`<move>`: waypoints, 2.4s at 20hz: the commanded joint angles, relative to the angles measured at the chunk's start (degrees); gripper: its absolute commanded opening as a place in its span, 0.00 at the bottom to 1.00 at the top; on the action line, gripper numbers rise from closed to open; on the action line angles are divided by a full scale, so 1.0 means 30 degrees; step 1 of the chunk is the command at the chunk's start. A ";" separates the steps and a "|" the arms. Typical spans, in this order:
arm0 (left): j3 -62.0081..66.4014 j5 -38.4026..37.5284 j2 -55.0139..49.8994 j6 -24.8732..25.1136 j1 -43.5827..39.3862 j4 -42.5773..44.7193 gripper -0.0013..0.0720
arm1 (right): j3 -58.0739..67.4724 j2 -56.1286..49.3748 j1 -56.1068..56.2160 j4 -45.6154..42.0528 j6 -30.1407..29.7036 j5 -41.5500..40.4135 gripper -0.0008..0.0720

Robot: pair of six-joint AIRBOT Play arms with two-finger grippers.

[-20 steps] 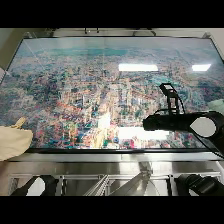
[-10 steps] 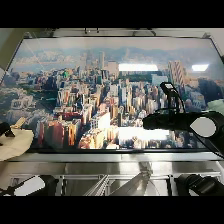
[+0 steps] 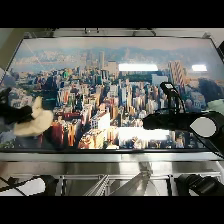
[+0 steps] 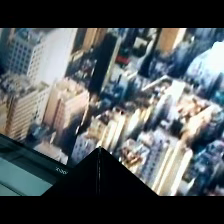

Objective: Fold the shirts.

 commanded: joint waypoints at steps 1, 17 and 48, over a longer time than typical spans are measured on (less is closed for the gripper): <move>0.2579 -0.1166 -0.0051 0.3555 -0.4860 -0.9581 0.05 | -0.0007 0.0007 0.0015 0.0007 0.0007 0.0000 0.03; 0.4277 -0.3300 -0.1617 0.2273 -1.2502 -1.1825 0.99 | -0.0007 0.0007 0.0015 0.0007 0.0007 -0.0007 0.03; -0.1494 0.5588 -0.1545 0.4080 -1.1868 -1.1832 0.08 | 0.1209 -0.5850 -0.3475 0.4911 -0.3038 -0.2142 0.50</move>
